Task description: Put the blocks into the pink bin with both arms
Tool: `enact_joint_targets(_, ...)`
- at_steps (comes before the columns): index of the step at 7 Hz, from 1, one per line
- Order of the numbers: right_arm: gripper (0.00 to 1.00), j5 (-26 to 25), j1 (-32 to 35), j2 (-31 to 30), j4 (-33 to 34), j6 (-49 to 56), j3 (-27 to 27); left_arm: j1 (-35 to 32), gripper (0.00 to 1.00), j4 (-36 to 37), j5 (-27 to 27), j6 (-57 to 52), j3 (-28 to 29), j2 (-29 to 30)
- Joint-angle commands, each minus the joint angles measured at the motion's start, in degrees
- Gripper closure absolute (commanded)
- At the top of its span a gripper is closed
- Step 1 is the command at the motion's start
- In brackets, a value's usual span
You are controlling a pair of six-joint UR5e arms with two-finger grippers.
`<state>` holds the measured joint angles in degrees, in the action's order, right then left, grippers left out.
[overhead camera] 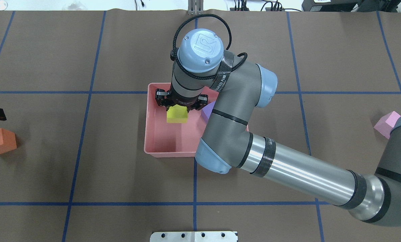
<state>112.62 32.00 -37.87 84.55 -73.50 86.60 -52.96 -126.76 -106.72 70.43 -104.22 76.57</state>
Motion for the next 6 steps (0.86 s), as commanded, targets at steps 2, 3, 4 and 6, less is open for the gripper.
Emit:
enact_joint_targets(2, 0.01, 0.06, -0.01, -0.45, 0.0, -0.24, 0.06, 2.42, 0.01, -0.42, 0.99, 0.85, 0.07, -0.98)
enact_joint_targets(3, 0.01, 0.06, -0.01, -0.54, -0.09, -0.59, 0.06, 3.81, 0.01, -0.42, 2.12, 1.02, 0.07, -1.68)
enact_joint_targets(4, 0.01, 0.06, -0.01, -0.62, -0.09, -0.59, 0.06, 4.52, 0.01, -0.42, 2.82, 1.03, 0.24, -1.86)
enact_joint_targets(6, 0.01, 0.06, -0.01, -0.62, -0.09, -0.68, 0.14, 5.14, 0.01, -0.68, 2.74, 1.2, 0.85, -1.86)
